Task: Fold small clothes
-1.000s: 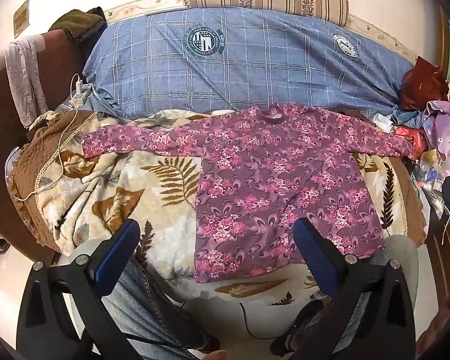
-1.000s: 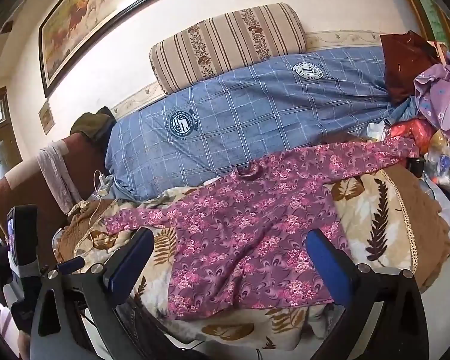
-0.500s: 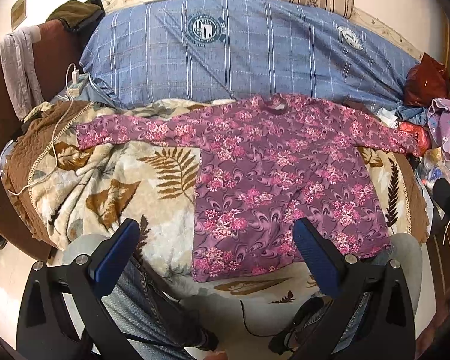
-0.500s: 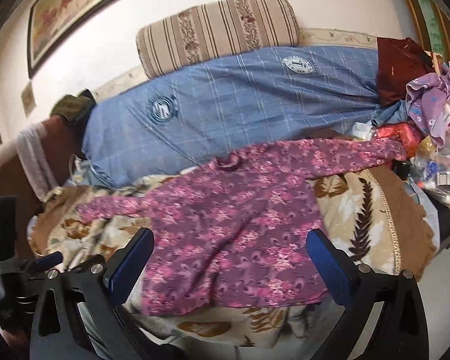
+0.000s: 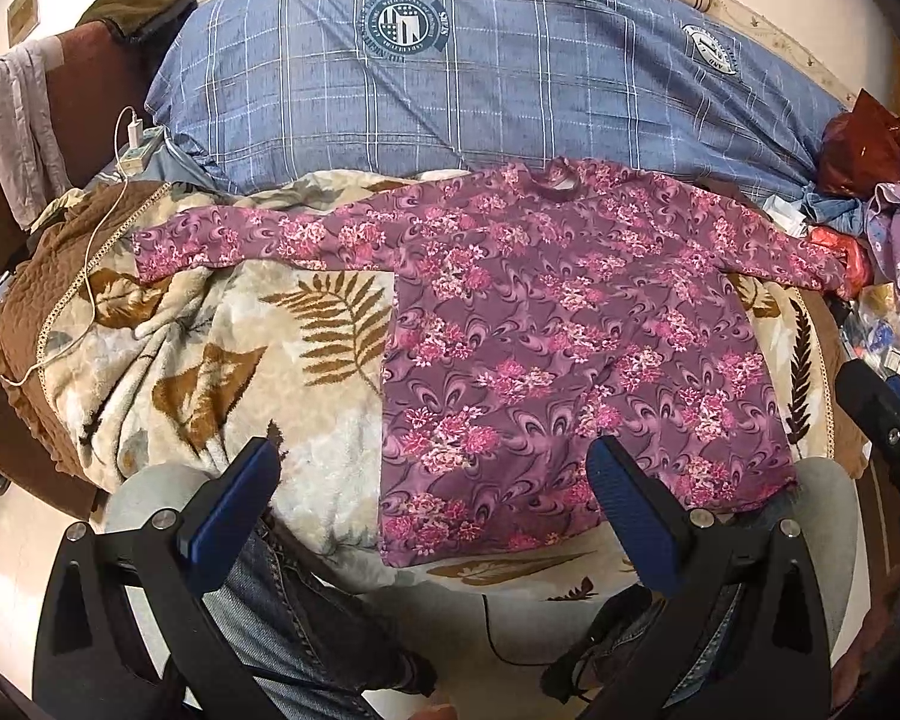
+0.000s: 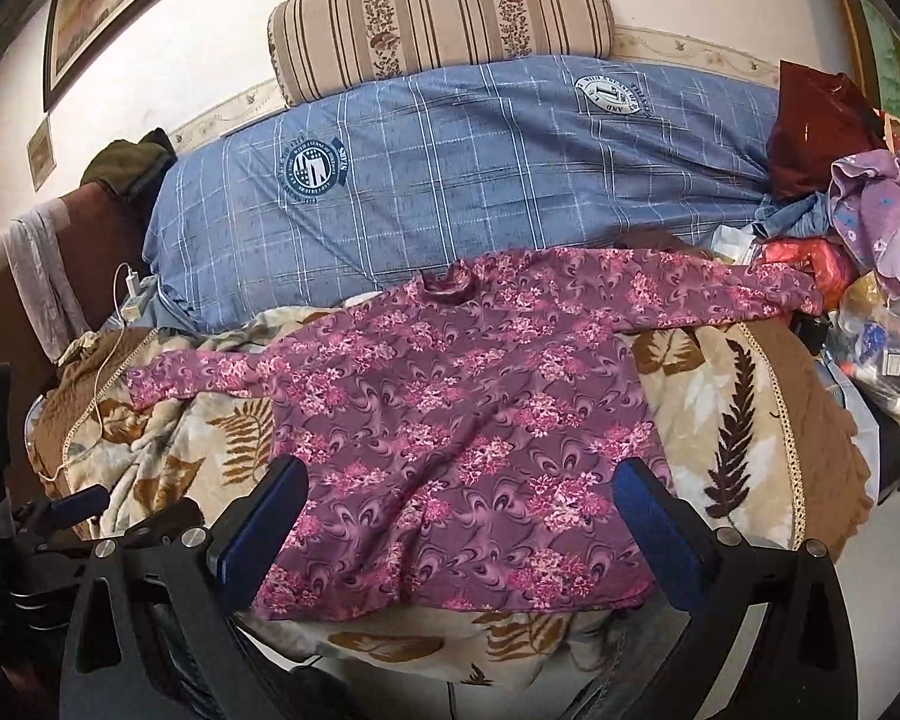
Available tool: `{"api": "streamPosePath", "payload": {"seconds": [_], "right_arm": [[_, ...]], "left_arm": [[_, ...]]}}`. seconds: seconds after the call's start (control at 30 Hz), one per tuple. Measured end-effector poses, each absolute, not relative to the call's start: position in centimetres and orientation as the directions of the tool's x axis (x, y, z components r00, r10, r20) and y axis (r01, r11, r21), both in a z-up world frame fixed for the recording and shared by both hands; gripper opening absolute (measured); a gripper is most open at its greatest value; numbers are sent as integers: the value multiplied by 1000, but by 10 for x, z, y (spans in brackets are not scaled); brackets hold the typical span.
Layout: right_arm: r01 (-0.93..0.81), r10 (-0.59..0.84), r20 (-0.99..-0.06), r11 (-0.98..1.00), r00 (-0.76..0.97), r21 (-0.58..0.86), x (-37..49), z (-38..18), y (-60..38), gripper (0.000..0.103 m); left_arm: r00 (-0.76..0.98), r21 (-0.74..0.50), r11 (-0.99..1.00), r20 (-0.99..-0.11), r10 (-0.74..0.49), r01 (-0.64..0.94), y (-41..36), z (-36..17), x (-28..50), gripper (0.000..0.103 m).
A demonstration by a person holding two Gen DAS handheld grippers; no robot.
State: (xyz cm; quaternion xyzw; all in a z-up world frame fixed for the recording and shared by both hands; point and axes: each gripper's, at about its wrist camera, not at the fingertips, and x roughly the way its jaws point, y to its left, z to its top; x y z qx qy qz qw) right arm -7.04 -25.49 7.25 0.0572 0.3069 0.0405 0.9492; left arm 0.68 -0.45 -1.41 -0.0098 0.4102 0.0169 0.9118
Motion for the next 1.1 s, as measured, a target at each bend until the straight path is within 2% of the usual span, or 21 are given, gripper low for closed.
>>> {"api": "streamPosePath", "payload": {"seconds": [0.8, 1.1], "right_arm": [[-37, 97, -574, 993, 813, 116, -80, 77, -252, 102], [-99, 182, -582, 980, 793, 172, -63, 76, -242, 102]], "left_arm": [[662, -33, 999, -749, 2, -40, -5, -13, 1, 103], [645, -93, 990, -765, -5, -102, 30, -27, 21, 103]]}}
